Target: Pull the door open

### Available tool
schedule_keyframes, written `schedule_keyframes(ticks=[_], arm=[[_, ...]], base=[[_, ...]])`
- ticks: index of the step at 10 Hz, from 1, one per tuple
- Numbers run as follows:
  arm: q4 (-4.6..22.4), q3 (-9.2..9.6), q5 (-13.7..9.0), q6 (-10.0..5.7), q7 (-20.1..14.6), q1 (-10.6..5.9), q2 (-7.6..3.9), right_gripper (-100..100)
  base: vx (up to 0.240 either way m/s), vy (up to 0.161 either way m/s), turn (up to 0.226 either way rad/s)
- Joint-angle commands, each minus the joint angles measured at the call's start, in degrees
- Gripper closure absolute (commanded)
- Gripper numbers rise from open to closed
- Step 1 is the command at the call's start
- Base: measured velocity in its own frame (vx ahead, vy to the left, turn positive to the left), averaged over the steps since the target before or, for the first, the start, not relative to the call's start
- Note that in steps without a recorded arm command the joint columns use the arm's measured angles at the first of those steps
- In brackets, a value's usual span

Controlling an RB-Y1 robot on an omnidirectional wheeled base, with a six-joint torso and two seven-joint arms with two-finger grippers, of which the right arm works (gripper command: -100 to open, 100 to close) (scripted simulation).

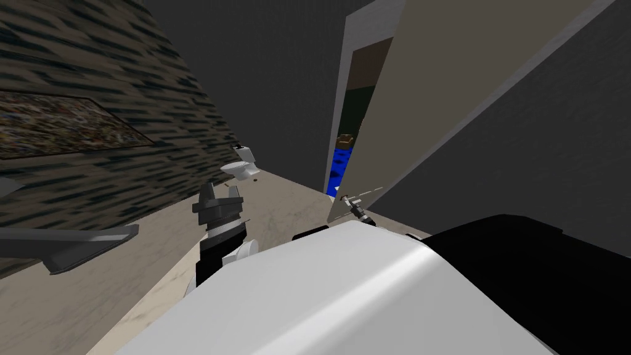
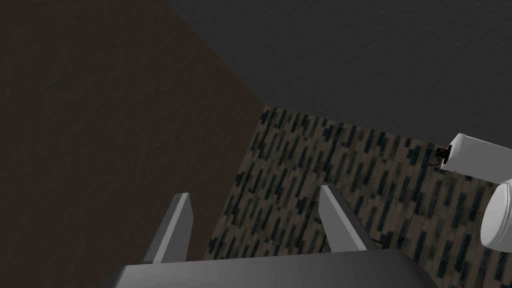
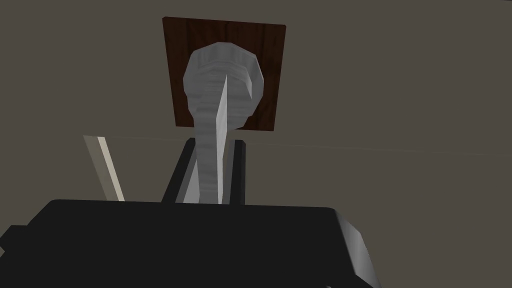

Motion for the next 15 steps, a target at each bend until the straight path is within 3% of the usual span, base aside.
schedule_keyframes(ticks=[1, 2, 3, 10, 11, 13, 14, 15], arm=[[1.8, 0.01, 0.0, -1.12, -0.1, -0.59, -0.32, 100], [2.1, 0.08, 0.0, -1.70, -0.3, -0.36, -0.47, 100], [1.3, 0.30, 0.2, -1.02, -0.2, -0.10, -0.14, 100], [-0.6, 4.13, -2.7, 2.83, 1.3, -2.42, 0.16, 100], [-2.1, 4.13, -2.7, 2.83, 1.3, -2.42, 0.16, 100], [-0.6, 4.13, -2.7, 2.83, 1.3, -2.42, 0.16, 100], [-1.3, 5.35, -3.6, 4.09, 1.7, -3.19, 0.23, 100], [-1.5, 5.66, -3.8, 4.40, 1.9, -3.38, 0.24, 100]], base=[[-0.122, -0.054, 0.055], [-0.090, -0.019, 0.055], [-0.045, -0.008, 0.014], [-0.194, -0.064, 0.105], [-0.130, -0.061, 0.032], [-0.008, -0.002, -0.007], [-0.145, -0.054, 0.140], [-0.208, -0.119, 0.154]])
